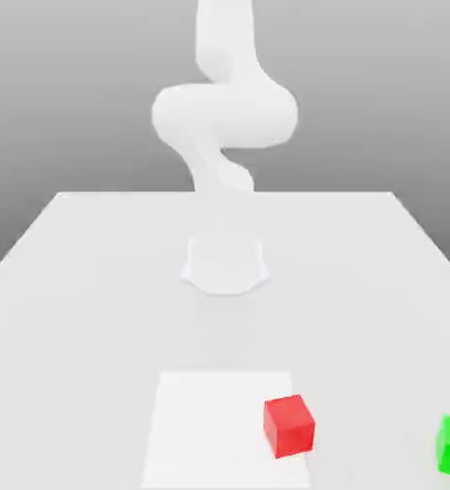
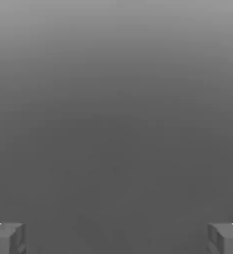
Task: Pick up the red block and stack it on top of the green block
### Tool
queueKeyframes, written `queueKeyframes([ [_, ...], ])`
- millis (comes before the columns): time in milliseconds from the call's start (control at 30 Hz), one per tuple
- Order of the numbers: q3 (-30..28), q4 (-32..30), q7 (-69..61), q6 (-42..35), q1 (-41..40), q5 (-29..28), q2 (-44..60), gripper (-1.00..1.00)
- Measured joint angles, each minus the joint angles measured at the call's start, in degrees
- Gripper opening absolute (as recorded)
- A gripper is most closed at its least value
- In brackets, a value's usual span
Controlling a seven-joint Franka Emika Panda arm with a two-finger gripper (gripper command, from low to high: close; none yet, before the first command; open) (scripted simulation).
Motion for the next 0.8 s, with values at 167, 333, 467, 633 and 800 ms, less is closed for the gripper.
queueKeyframes([
  [167,0.92,-3.59,-1.00,5.03,1.20,-0.12,10.73,0.00],
  [333,1.85,-7.07,-1.92,9.88,2.35,-0.30,21.13,0.00],
  [467,2.70,-9.85,-2.61,13.78,3.17,-0.50,29.43,0.00],
  [633,3.47,-13.32,-3.32,18.61,4.77,-0.92,39.82,0.00],
  [800,3.48,-15.35,-3.40,24.64,5.80,-1.86,50.21,0.00],
])
